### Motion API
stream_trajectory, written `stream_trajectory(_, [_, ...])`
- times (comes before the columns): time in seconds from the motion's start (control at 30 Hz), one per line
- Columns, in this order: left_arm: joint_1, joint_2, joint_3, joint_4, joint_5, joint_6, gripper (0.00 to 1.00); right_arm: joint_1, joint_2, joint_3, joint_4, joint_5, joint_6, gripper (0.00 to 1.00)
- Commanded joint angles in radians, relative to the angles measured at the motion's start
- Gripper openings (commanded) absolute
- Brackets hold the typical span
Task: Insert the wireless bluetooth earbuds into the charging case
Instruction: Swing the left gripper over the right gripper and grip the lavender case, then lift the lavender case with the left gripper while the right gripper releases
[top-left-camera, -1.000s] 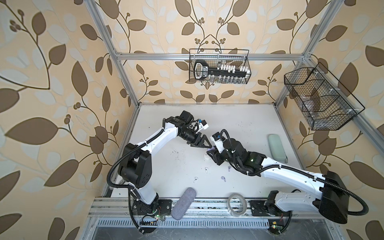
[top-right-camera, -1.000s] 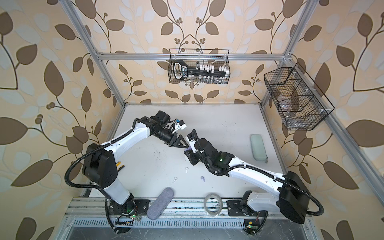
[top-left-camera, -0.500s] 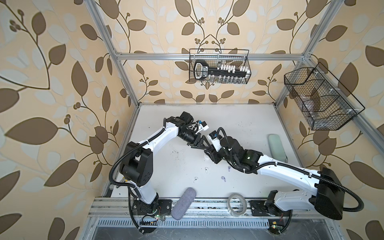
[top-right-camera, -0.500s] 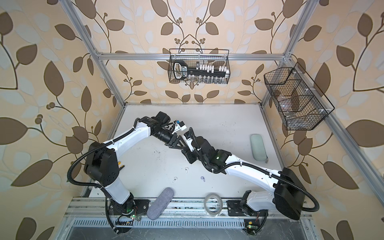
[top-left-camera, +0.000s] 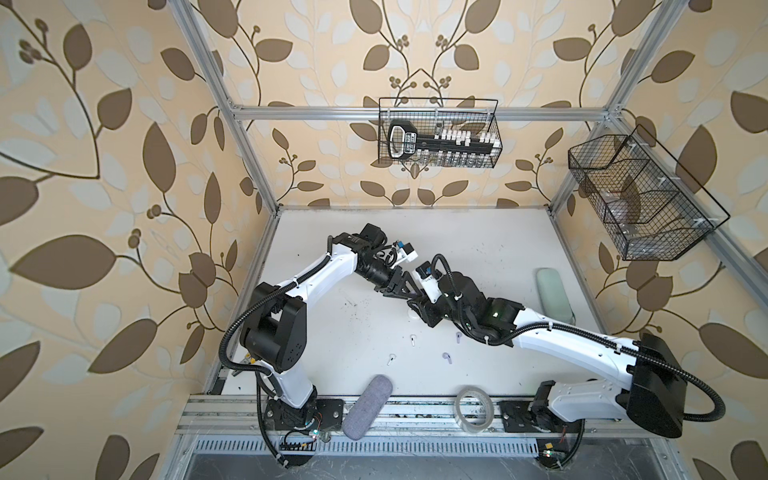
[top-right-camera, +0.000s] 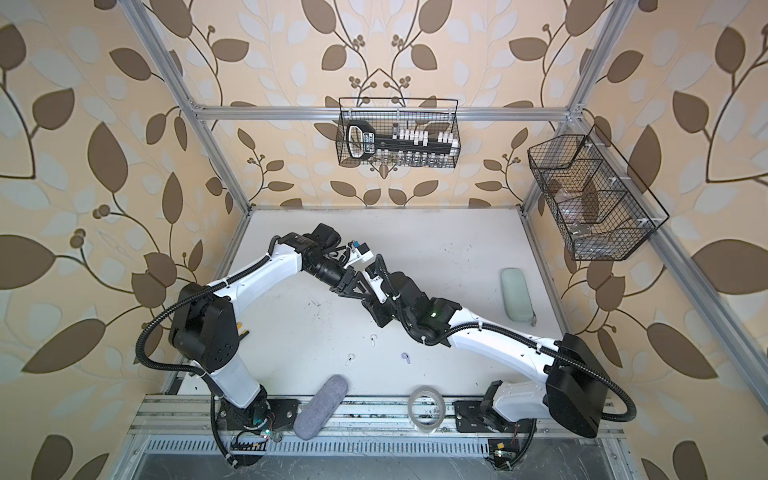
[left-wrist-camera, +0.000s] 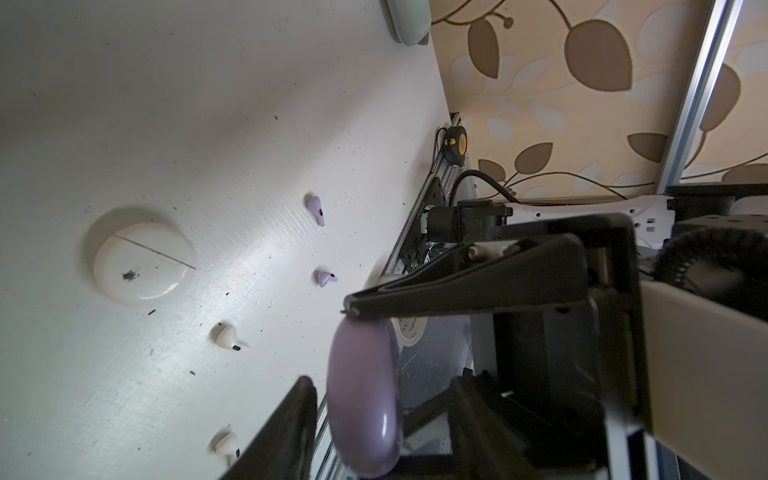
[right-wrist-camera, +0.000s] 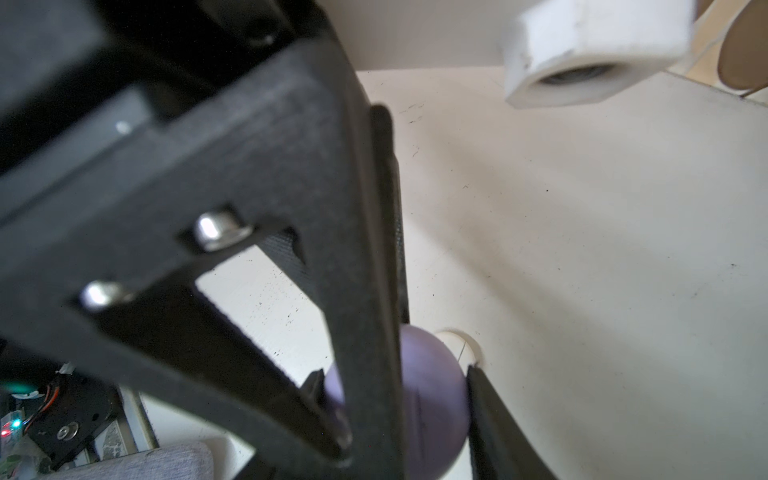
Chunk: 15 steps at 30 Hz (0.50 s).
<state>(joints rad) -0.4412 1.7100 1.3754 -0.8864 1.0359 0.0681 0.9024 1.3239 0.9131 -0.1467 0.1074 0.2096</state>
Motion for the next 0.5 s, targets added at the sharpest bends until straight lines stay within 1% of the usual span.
stream_trajectory(0.0, [-0.021,0.0,0.03,-0.049,0.029,0.036,0.48,0.003,0.014,0.053,-0.003,0.029,-0.03,0.17])
stream_trajectory(0.3, [-0.026,0.004,0.032,-0.058,0.027,0.047,0.34,0.013,0.014,0.064,-0.019,0.051,-0.049,0.16])
stream_trajectory(0.47, [-0.027,0.006,0.033,-0.06,0.027,0.051,0.31,0.014,0.012,0.06,-0.024,0.062,-0.055,0.16])
